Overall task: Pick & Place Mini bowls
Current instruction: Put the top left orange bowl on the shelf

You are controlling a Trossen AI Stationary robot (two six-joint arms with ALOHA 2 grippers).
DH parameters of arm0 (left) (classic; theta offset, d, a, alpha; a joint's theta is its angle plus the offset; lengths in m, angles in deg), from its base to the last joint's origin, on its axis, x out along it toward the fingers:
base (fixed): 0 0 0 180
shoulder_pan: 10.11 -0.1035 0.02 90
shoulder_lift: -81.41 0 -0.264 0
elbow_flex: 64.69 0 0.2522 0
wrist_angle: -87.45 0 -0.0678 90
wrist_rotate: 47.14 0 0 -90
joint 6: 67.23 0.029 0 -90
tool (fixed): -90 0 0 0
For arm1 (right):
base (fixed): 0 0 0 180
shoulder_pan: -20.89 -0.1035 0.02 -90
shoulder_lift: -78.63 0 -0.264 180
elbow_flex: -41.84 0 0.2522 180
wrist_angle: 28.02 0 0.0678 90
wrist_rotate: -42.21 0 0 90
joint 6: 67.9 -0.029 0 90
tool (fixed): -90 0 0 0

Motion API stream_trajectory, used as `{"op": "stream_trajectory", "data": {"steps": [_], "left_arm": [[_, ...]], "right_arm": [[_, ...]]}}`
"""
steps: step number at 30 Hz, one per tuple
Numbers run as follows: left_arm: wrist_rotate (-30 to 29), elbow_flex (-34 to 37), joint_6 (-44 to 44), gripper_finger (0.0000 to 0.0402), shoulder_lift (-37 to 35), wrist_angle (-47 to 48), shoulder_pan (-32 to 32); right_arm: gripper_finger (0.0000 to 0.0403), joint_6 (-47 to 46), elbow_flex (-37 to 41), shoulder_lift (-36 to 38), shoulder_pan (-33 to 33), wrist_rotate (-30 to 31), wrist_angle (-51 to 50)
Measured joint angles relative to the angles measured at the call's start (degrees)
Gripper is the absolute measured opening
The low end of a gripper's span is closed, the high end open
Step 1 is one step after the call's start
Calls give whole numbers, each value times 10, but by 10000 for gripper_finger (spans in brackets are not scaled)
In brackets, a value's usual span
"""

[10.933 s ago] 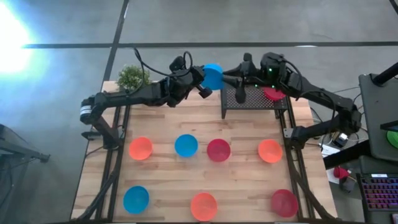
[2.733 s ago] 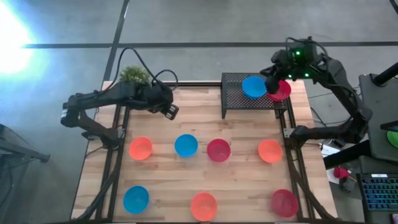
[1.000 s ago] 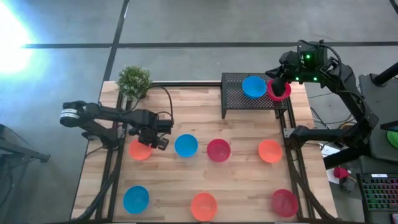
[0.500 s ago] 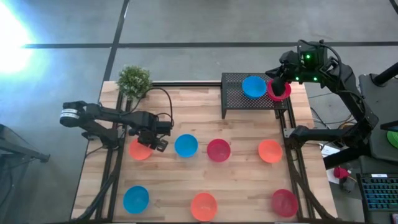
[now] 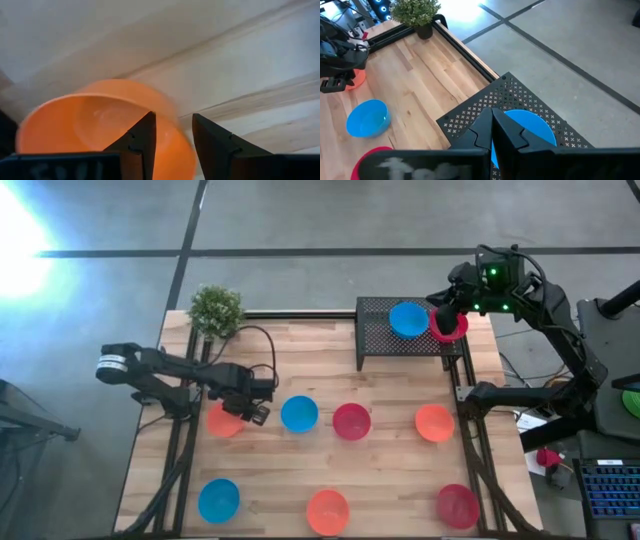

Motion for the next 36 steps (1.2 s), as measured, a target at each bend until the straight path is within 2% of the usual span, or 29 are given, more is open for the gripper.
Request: {"op": "stream_trajectory", "data": {"steps": [6, 18, 21, 26, 36], "left_arm": [[2, 11, -3, 119, 0, -35, 1], [2, 27, -5, 115, 0, -46, 1], [3, 29, -5, 90, 0, -46, 1], [3, 29, 3, 13, 0, -45, 3], [3, 29, 8, 3, -1, -45, 4]], "right_arm": [[8, 0, 0, 0, 0, 0, 0], [8, 0, 0, 0, 0, 0, 0], [8, 0, 0, 0, 0, 0, 0], [8, 0, 0, 0, 0, 0, 0], [8, 0, 0, 0, 0, 0, 0]]}}
